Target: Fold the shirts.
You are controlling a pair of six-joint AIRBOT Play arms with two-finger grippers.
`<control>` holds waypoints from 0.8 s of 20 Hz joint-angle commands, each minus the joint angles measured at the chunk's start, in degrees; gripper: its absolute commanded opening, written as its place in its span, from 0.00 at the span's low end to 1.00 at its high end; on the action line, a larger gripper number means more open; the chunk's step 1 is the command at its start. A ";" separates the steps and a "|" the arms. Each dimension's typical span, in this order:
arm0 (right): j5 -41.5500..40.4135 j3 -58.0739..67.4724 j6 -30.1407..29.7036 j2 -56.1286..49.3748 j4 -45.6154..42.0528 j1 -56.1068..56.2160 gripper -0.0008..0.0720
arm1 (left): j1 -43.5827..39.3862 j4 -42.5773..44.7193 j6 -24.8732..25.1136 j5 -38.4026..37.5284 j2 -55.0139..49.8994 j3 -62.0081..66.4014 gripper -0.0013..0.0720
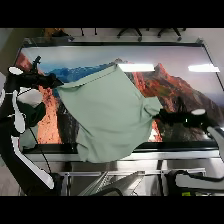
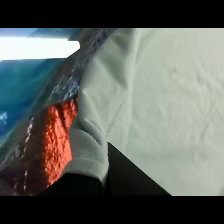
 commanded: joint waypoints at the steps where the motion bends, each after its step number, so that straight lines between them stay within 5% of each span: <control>1: 1.73 28.02 -1.88 -18.51 0.28 0.66 0.03 | 1.29 7.02 -4.94 -11.04 1.25 -3.74 0.04; 5: 8.85 59.82 3.82 -39.82 0.76 4.17 0.03 | 0.39 10.03 -6.84 -10.91 10.16 -23.56 0.04; 9: 12.94 69.68 5.38 -46.56 0.55 5.75 0.03 | 1.01 10.05 -6.82 -4.57 17.03 -36.00 0.04; 11: 14.93 69.68 5.40 -46.07 0.59 4.83 0.29 | 2.14 9.84 -6.82 -4.31 17.42 -36.06 0.04; 13: 18.71 69.68 5.73 -44.61 0.74 2.91 0.35 | 2.54 10.03 -6.80 -4.55 17.40 -34.88 0.05; 14: 21.31 69.66 6.40 -43.63 0.55 1.62 0.34 | 2.54 10.12 -6.08 -4.79 17.42 -33.97 0.36; 15: 23.96 69.64 7.85 -42.51 -0.33 0.28 0.32 | 2.56 10.12 -5.64 -5.25 17.40 -32.72 0.90; 16: 26.12 69.48 8.85 -41.27 -2.08 -0.92 0.32 | 3.15 10.21 -5.42 -5.64 17.40 -31.01 0.96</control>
